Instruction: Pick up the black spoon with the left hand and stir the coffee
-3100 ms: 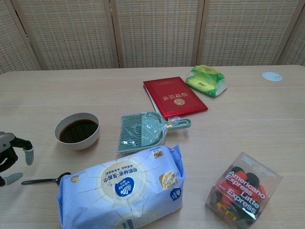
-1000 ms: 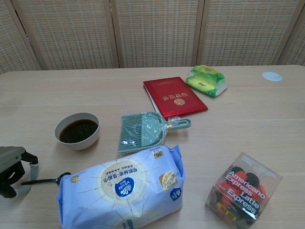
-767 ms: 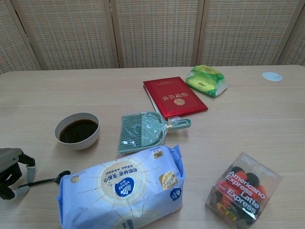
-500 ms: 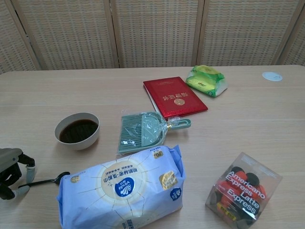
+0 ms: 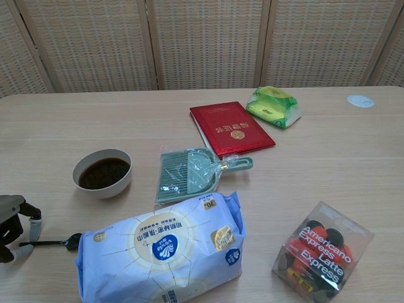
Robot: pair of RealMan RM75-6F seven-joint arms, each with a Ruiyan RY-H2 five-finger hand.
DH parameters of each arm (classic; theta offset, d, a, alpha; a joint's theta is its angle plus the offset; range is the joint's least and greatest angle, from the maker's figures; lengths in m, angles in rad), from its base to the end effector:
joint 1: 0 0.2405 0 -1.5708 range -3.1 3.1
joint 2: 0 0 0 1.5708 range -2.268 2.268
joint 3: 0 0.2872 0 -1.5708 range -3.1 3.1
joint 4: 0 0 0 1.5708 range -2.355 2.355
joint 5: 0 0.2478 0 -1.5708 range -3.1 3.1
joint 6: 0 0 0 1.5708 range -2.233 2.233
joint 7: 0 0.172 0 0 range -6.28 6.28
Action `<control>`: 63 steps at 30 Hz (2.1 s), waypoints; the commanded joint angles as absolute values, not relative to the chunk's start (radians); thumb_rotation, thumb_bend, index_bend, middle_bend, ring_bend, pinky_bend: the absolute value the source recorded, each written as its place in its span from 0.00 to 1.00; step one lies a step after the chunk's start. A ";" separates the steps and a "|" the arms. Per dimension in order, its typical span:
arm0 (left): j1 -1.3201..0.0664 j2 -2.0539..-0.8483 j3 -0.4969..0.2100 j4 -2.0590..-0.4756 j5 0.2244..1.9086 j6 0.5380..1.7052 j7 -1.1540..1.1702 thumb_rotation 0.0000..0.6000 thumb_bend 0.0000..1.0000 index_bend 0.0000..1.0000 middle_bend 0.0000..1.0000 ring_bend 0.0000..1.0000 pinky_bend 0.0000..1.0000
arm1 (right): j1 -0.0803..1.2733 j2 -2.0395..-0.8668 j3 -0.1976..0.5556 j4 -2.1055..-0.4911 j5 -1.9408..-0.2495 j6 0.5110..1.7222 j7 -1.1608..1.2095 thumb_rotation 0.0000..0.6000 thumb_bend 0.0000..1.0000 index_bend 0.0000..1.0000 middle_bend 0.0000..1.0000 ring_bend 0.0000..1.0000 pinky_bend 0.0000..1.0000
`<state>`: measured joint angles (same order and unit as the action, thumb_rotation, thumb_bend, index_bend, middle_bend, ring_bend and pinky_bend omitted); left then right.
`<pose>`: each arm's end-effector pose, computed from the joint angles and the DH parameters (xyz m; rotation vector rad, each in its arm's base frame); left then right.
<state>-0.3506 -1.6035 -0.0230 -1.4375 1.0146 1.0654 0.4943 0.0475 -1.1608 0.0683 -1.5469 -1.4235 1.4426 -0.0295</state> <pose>-0.3288 0.2641 -0.0873 -1.6563 -1.1822 -0.4786 -0.3854 -0.2052 0.1319 1.3207 -0.9376 0.7893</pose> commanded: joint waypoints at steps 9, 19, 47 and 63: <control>-0.370 -1.547 -0.018 -1.474 1.061 1.081 0.521 1.00 0.43 0.62 0.92 0.82 0.79 | 0.048 -1.163 0.069 -1.543 -1.427 1.444 -0.024 1.00 0.12 0.25 0.16 0.01 0.04; -0.448 -1.394 -0.048 -1.547 1.194 1.124 0.624 1.00 0.44 0.63 0.92 0.82 0.79 | 0.046 -1.162 0.067 -1.536 -1.435 1.450 -0.009 1.00 0.12 0.25 0.16 0.01 0.04; -0.739 -1.459 -0.025 -1.289 1.418 0.911 0.987 1.00 0.44 0.63 0.92 0.82 0.79 | 0.043 -1.167 0.064 -1.519 -1.436 1.449 0.011 1.00 0.12 0.25 0.16 0.01 0.04; -0.783 -1.514 -0.039 -1.216 1.386 0.893 1.020 1.00 0.44 0.63 0.92 0.82 0.79 | 0.038 -1.169 0.064 -1.515 -1.423 1.444 0.014 1.00 0.12 0.25 0.16 0.01 0.04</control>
<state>-0.7813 -1.5117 -0.0424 -1.2194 1.3852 0.8957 1.0164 0.0381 -1.1689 0.0642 -1.5149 -1.4236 1.4439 0.0139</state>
